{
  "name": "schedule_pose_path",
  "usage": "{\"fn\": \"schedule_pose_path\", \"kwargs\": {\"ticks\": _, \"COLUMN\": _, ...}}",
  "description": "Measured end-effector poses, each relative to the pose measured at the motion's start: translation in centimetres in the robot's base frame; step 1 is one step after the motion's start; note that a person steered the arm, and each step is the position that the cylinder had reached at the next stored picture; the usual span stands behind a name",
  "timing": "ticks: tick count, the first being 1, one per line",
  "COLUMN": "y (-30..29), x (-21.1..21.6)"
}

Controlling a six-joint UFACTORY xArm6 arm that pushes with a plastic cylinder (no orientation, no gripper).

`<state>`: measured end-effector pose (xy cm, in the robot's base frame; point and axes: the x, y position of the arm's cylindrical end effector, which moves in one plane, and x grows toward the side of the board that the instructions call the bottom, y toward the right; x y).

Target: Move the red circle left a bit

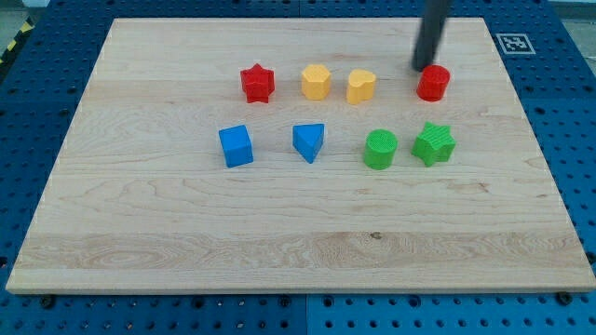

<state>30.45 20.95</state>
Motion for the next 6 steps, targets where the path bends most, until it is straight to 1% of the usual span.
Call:
{"fn": "schedule_pose_path", "kwargs": {"ticks": 1, "y": 8.3, "x": 0.0}}
{"fn": "schedule_pose_path", "kwargs": {"ticks": 2, "y": 10.4, "x": 1.7}}
{"fn": "schedule_pose_path", "kwargs": {"ticks": 3, "y": 8.7, "x": 3.9}}
{"fn": "schedule_pose_path", "kwargs": {"ticks": 4, "y": 6.0, "x": 4.0}}
{"fn": "schedule_pose_path", "kwargs": {"ticks": 6, "y": 3.3, "x": 5.6}}
